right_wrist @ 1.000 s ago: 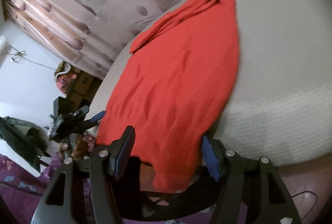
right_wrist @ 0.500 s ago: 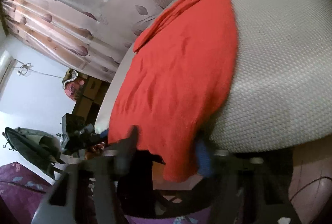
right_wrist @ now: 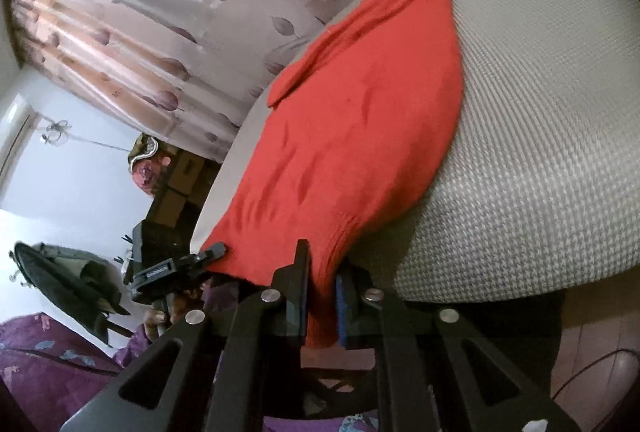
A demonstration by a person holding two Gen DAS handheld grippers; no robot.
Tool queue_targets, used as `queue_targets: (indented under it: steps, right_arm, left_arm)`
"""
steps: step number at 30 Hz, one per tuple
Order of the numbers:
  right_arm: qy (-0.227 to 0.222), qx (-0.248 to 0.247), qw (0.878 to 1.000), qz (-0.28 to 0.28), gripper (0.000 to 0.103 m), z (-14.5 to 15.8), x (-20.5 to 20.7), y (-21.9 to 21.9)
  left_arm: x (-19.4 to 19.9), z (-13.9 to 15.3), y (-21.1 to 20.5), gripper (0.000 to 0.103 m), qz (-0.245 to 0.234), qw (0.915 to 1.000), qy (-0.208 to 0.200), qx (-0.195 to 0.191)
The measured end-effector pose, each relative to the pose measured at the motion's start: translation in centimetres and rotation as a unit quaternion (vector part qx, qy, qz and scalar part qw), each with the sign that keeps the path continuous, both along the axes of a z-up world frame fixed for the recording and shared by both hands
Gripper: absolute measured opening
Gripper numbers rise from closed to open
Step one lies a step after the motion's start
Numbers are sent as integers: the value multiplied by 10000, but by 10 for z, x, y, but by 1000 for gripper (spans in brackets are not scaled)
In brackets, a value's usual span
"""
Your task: Fold small clothes
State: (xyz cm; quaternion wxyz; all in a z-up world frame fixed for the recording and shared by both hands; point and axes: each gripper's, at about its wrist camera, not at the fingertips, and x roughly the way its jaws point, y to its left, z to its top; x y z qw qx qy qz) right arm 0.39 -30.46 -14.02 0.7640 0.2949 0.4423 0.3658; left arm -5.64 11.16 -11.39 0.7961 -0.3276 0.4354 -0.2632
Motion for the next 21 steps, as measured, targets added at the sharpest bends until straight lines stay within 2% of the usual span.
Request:
queue_targets:
  steps: [3,5,8,9,10,11,12,14,15,18,21]
  right_arm:
    - [153,43,9998,-104,20,-7,3,-1]
    - [158,-7,9998,-153,26,-8,4,-3]
    - [190,-35,9996,-201,26,-10,6,-2]
    - [167,-142,9995,-225,19,-9,7,-1]
    - [190,-182,9994,-222,13,-10,8,1]
    - [234,-190,9993,-230,9,-11,9,1]
    - [230,-196,9992,-254,9,-10,8,1]
    - [193,-105,9994,-262,9,-6,8,0]
    - [145,121,9995,-249,9,-1,6,-3]
    - [-6,359,9990,-255,9,15,4,-8]
    - [-174,560,9979,-271,9,32,5,-13]
  left_arm:
    - [7,3,-4,27,8,9999,105,119]
    - [9,2,-3,50,46,9998,152,95]
    - [9,3,-4,51,173,9998,80,-23]
    - [8,3,-3,51,162,9999,24,41]
    - [8,7,-7,46,157,9996,-80,226]
    - [7,6,-7,16,139,9991,-111,372]
    - [8,7,-11,4,37,9984,-114,546]
    - [4,14,-11,4,-3,9980,-264,574]
    - [2,21,-11,4,17,9975,-387,598]
    - [-2,42,-4,4,128,9963,-755,394]
    - [-5,59,3,4,224,9908,-1180,617]
